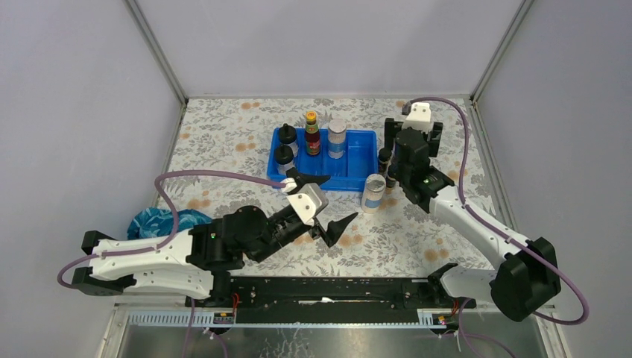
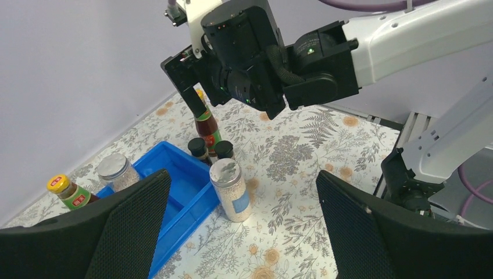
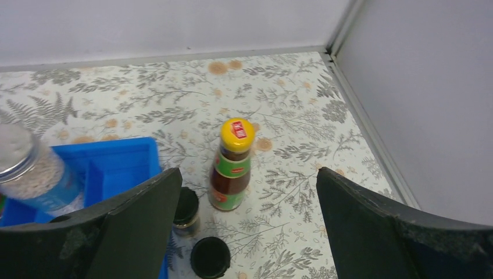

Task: Organize the condiment bottles
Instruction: Pick up the bottle from the center of the board.

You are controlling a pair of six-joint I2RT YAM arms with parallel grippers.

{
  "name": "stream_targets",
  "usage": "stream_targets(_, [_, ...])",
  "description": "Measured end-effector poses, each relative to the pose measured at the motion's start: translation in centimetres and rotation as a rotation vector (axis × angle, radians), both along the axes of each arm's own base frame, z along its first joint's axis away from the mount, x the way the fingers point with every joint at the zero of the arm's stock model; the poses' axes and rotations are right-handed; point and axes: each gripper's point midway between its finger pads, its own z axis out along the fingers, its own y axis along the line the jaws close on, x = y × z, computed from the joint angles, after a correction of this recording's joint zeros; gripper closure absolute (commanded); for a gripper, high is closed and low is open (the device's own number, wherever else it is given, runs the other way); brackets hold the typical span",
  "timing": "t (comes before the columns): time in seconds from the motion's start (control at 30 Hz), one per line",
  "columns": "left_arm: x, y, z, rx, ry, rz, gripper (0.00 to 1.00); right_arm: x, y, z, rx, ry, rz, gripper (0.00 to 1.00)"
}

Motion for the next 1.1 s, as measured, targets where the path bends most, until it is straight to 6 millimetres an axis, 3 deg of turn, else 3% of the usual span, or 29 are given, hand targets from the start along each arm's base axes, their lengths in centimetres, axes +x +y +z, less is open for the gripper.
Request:
stream_targets(0.3, [0.2, -0.1, -1.4, 0.012, 0.016, 0.005, 0.01, 1.0, -2.7, -1.1, 0.072, -0.039, -0.104, 0.07])
stream_targets(0.67, [0.6, 0.5, -2.0, -0.007, 0.019, 0.022, 0.01, 2.9, -2.5, -4.8, 0.102, 0.023, -0.107, 0.08])
stream_targets(1.1, [0.8, 1.5, -2.0, -0.026, 0.018, 0.034, 0.01, 4.2, -2.6, -6.9, 0.096, 0.052, -0.113, 0.09])
